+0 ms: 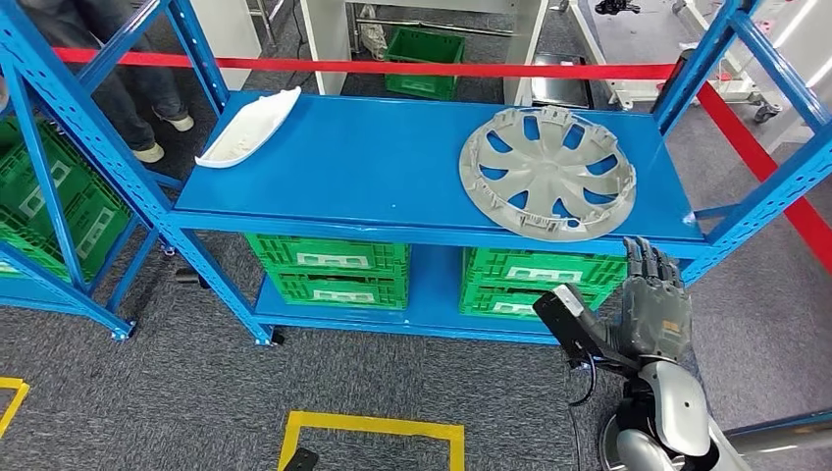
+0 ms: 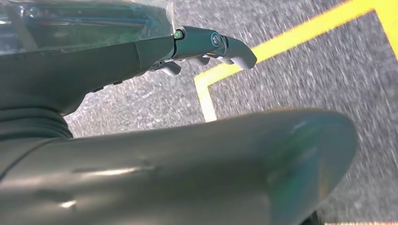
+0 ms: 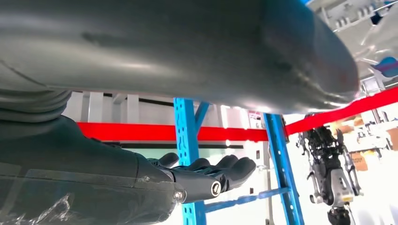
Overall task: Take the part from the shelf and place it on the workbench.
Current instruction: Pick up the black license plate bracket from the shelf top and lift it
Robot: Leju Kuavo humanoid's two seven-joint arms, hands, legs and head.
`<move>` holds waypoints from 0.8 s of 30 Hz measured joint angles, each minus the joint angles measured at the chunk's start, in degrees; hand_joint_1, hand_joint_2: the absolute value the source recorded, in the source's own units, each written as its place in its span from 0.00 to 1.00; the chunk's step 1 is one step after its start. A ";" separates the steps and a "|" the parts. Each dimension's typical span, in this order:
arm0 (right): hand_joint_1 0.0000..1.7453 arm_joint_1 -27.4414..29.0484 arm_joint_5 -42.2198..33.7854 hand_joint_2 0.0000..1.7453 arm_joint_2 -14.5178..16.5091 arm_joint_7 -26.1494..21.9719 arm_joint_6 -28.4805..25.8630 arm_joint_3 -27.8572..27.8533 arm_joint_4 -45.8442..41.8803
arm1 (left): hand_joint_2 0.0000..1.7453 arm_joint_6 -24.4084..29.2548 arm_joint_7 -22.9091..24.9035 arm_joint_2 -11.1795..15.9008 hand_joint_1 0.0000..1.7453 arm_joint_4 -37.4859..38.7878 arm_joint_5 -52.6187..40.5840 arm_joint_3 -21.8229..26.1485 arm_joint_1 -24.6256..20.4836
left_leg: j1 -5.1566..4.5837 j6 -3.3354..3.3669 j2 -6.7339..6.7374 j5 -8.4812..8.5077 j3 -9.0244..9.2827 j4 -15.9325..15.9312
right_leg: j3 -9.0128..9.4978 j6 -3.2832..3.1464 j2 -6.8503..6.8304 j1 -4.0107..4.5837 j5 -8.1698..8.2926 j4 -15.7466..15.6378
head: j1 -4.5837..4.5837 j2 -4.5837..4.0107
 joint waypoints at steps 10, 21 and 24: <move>0.00 0.26 -0.10 0.00 -0.02 0.43 0.10 -0.03 0.01 | 0.00 -0.01 0.04 -0.11 0.00 0.01 0.02 0.02 0.03 | -0.79 -0.84 -0.21 -1.74 1.65 0.09 | 1.00 -1.86 0.11 1.02 6.90 -7.88 | 0.57 0.00; 0.00 0.69 -0.07 0.00 0.00 0.75 0.19 -0.02 -0.09 | 0.00 0.05 -0.11 0.02 0.00 0.03 0.09 0.06 0.19 | -0.04 -2.81 0.06 -1.31 -3.18 7.72 | 4.40 -2.69 0.19 0.35 5.21 -8.93 | -0.41 0.00; 0.00 0.79 0.05 0.00 -0.02 0.83 0.25 -0.04 -0.15 | 0.00 0.01 -0.09 0.04 0.00 0.03 0.08 0.07 0.09 | -0.37 -1.86 0.04 0.52 -0.24 1.25 | 4.73 -1.83 0.28 0.58 4.71 -8.86 | -0.55 0.00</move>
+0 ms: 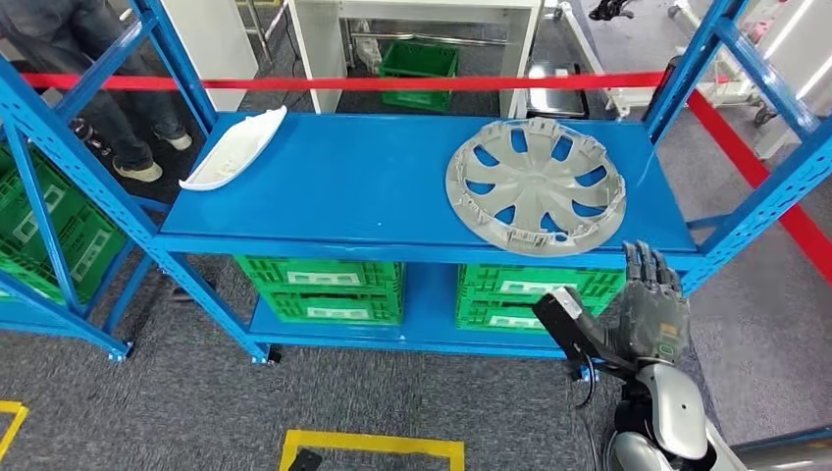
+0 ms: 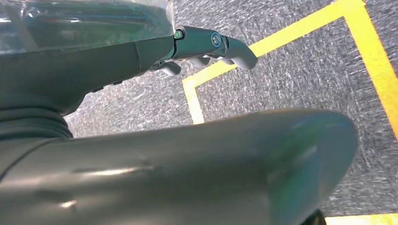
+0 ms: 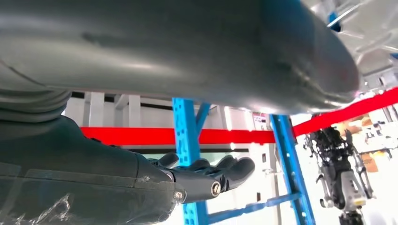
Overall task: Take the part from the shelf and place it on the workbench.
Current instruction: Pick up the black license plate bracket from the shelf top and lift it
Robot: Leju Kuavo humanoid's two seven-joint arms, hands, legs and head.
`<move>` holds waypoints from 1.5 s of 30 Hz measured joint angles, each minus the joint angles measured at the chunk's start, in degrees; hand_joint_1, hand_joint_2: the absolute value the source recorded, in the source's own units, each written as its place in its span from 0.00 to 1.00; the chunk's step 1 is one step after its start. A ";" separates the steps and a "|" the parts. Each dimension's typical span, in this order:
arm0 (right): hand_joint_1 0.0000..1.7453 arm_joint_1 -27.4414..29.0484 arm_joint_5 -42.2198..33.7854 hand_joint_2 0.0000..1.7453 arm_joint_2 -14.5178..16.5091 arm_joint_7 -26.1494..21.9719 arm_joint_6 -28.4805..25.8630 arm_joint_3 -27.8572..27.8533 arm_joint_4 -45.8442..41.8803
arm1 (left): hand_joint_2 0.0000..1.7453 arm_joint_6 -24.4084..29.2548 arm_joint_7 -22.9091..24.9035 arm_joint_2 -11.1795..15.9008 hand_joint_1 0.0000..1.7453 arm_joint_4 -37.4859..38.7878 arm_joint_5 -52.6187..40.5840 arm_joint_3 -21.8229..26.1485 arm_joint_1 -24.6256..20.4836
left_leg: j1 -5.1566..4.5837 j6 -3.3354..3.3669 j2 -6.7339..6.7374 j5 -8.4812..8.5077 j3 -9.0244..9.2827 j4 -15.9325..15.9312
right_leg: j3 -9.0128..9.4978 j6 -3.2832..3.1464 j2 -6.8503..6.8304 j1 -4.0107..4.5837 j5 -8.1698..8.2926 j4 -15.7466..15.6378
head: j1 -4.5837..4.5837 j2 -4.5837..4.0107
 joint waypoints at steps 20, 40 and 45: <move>0.00 1.32 2.10 0.00 0.84 0.70 0.36 0.48 -0.33 | 0.00 -0.43 0.13 0.89 0.00 0.18 -0.20 0.02 -0.20 | -0.28 -0.33 -0.07 -4.21 1.96 0.68 | -2.60 -0.96 -0.27 0.09 2.48 -0.30 | 0.96 0.00; 0.00 1.56 1.48 0.00 1.59 0.73 0.75 0.49 -0.26 | 0.00 -0.29 0.56 1.28 0.00 0.31 -0.70 0.02 -0.05 | 0.00 2.30 -0.04 -0.67 2.14 -2.75 | -9.37 1.75 -0.18 0.00 -4.66 15.09 | 1.23 0.00; 0.00 1.40 1.28 0.00 1.59 0.73 0.84 0.40 -0.23 | 0.00 -0.25 0.65 1.23 0.00 0.31 -0.72 0.02 -0.10 | -0.18 1.25 -0.17 -2.27 4.04 -2.62 | -3.81 1.02 -0.27 0.15 3.49 1.35 | 1.41 0.00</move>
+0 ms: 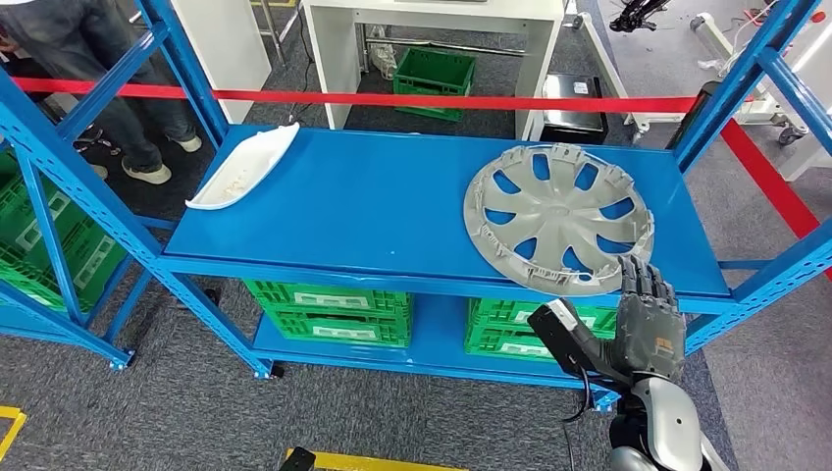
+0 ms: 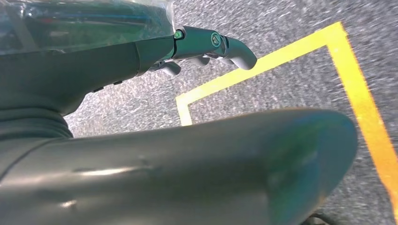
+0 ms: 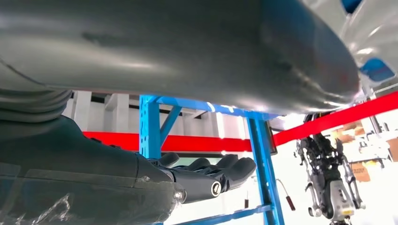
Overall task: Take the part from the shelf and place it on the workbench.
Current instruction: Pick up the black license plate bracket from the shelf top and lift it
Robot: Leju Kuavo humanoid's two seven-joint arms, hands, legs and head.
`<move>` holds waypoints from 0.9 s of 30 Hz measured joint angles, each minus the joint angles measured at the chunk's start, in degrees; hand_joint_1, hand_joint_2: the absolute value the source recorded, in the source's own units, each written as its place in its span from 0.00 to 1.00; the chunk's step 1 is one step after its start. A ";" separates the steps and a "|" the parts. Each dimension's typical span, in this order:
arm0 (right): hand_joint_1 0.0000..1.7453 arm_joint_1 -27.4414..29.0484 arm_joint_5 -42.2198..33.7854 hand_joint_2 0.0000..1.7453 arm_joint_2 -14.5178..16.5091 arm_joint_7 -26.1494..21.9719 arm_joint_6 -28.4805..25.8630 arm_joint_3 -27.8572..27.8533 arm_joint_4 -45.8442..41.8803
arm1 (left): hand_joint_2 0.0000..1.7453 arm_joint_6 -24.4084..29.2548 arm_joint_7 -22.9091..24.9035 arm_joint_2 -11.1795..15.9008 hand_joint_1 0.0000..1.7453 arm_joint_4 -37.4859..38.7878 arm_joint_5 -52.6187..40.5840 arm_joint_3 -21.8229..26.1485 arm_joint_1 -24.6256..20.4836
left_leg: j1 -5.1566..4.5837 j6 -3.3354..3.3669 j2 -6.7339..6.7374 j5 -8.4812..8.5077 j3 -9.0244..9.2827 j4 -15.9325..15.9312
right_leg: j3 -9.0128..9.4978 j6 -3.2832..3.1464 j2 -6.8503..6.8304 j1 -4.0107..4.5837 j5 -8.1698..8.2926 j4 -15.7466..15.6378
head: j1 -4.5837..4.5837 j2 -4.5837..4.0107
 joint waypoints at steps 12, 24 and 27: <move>0.00 0.01 -0.25 0.00 0.07 -0.02 0.05 -0.06 -0.02 | 0.00 0.09 0.09 -0.16 0.00 0.00 0.09 0.00 0.17 | 0.26 -1.96 0.27 -2.28 -7.79 12.91 | 3.51 -2.46 0.23 0.01 -2.57 -1.67 | -1.08 0.00; 0.00 -0.10 -0.42 0.00 -0.17 -0.02 0.08 -0.44 0.07 | 0.00 0.11 0.01 -0.45 0.00 0.00 0.07 0.02 0.10 | 0.12 1.12 0.27 1.98 -2.34 0.02 | -3.34 0.50 0.09 -0.09 -8.91 11.59 | -0.35 0.00; 0.00 0.10 -0.54 0.00 -0.21 -0.02 0.10 -0.43 0.27 | 0.00 0.09 0.00 -0.52 0.00 0.00 0.07 0.01 0.20 | 0.10 1.01 0.23 1.21 -1.38 0.04 | -5.04 0.56 0.07 -0.12 -5.41 11.48 | -0.20 0.00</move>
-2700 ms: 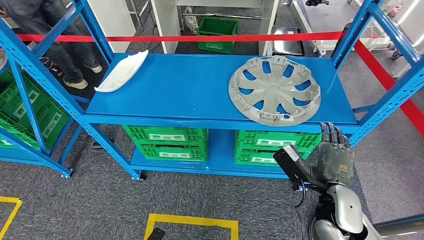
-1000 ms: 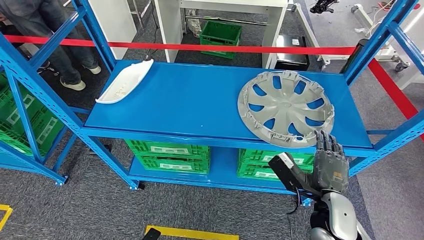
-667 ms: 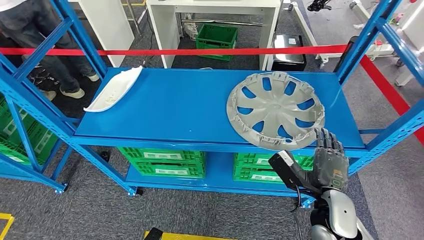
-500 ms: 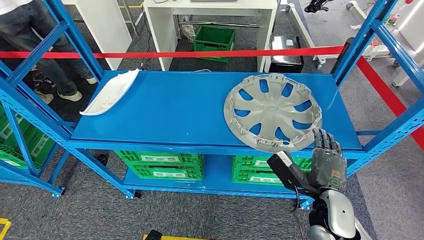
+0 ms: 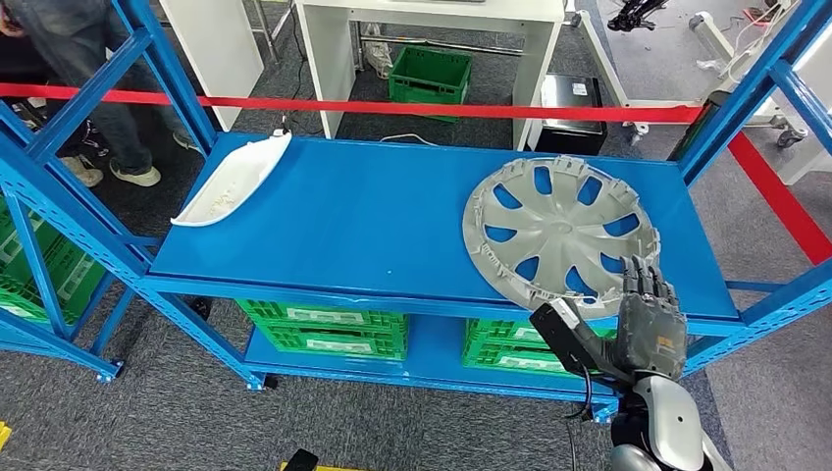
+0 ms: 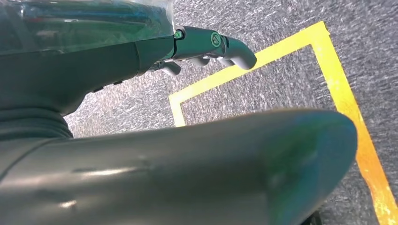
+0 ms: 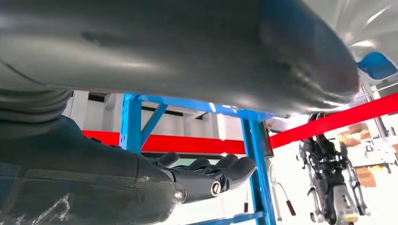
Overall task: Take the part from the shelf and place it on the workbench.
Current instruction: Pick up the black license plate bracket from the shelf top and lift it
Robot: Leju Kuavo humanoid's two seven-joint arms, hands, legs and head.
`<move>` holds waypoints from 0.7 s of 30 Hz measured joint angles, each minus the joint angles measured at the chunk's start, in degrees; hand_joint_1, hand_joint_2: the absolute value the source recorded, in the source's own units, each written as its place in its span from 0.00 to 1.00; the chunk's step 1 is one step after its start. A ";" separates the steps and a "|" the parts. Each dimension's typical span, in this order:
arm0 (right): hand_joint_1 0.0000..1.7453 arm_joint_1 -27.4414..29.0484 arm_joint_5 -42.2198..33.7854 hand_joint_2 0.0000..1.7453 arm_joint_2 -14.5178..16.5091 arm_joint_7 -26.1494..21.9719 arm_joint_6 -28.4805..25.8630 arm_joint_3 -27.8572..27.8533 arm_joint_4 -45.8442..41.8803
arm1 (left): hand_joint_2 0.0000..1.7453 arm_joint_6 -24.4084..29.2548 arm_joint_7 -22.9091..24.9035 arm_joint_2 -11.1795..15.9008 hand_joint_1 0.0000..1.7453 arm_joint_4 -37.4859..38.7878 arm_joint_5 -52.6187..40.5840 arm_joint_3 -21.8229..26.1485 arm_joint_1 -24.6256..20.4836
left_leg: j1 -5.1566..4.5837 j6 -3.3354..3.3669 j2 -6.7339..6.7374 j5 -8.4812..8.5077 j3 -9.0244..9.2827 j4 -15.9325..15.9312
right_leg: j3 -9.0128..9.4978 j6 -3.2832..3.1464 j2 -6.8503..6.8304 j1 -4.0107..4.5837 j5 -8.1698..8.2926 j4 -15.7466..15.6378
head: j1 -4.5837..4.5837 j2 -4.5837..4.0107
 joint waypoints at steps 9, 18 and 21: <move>0.00 -0.18 -0.11 0.00 -0.13 0.00 -0.03 -0.13 0.16 | 0.00 -0.01 0.00 -0.14 0.00 0.00 0.00 0.01 -0.25 | -0.15 -2.57 0.05 -3.45 0.70 2.37 | 6.31 -2.53 0.04 0.02 4.53 -13.12 | -0.14 0.00; 0.00 -0.22 -0.20 0.00 -0.12 -0.05 0.00 0.02 0.61 | 0.00 0.02 -0.01 -0.13 0.00 0.03 -0.02 0.01 -0.04 | -0.03 -2.47 0.05 1.72 -3.87 5.06 | 9.43 -2.54 0.24 0.10 1.92 -13.02 | -0.74 0.00; 0.00 -0.33 -0.32 0.00 -0.11 -0.08 0.09 0.03 0.71 | 0.00 0.04 -0.03 -0.11 0.00 0.07 -0.08 0.01 -0.12 | -0.42 -1.40 0.02 1.27 -2.23 1.65 | 9.40 -1.55 0.18 0.22 1.62 -13.10 | -0.85 0.00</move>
